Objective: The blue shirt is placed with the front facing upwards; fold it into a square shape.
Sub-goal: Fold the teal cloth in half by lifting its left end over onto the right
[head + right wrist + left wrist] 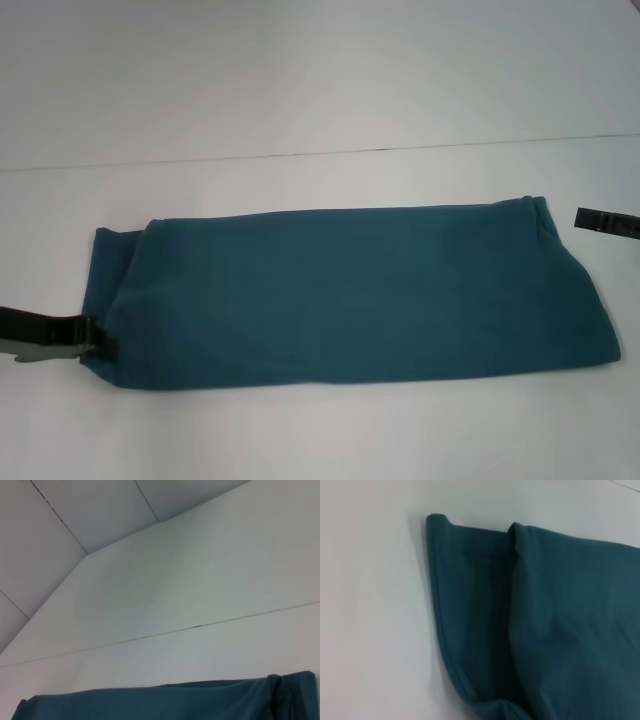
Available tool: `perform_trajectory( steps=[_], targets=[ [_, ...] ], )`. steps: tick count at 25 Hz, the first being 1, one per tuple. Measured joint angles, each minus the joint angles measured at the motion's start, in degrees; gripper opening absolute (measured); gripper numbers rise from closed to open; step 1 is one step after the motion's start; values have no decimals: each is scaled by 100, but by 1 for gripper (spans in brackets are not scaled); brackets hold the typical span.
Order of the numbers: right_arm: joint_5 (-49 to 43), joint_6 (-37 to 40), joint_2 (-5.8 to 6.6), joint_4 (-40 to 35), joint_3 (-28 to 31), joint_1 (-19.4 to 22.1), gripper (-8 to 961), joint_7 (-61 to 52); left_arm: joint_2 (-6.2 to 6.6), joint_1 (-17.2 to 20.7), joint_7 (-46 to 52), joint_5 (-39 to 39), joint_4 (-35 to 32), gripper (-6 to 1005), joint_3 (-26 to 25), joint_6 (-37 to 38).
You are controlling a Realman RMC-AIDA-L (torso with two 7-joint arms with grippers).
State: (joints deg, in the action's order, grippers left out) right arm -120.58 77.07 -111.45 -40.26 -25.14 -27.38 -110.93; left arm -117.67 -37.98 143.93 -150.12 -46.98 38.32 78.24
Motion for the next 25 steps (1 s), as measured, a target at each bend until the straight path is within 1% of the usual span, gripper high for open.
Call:
perform_trajectory(
  steps=[8, 12, 20, 25],
  targets=[
    [0, -6, -34, 1, 0, -23, 916, 10, 27, 94, -76, 1, -78, 15, -49, 46],
    [-5, -15, -40, 6, -1, -35, 916, 8, 67, 184, -86, 1, -149, 14, -145, 72],
    [-9, -18, -43, 9, 0, -40, 916, -22, 147, 283, -293, -90, -174, 14, -653, 203],
    [-10, -17, -43, 10, 0, -54, 915, -24, 182, 324, -304, -285, -277, 15, -838, 233]
  ],
)
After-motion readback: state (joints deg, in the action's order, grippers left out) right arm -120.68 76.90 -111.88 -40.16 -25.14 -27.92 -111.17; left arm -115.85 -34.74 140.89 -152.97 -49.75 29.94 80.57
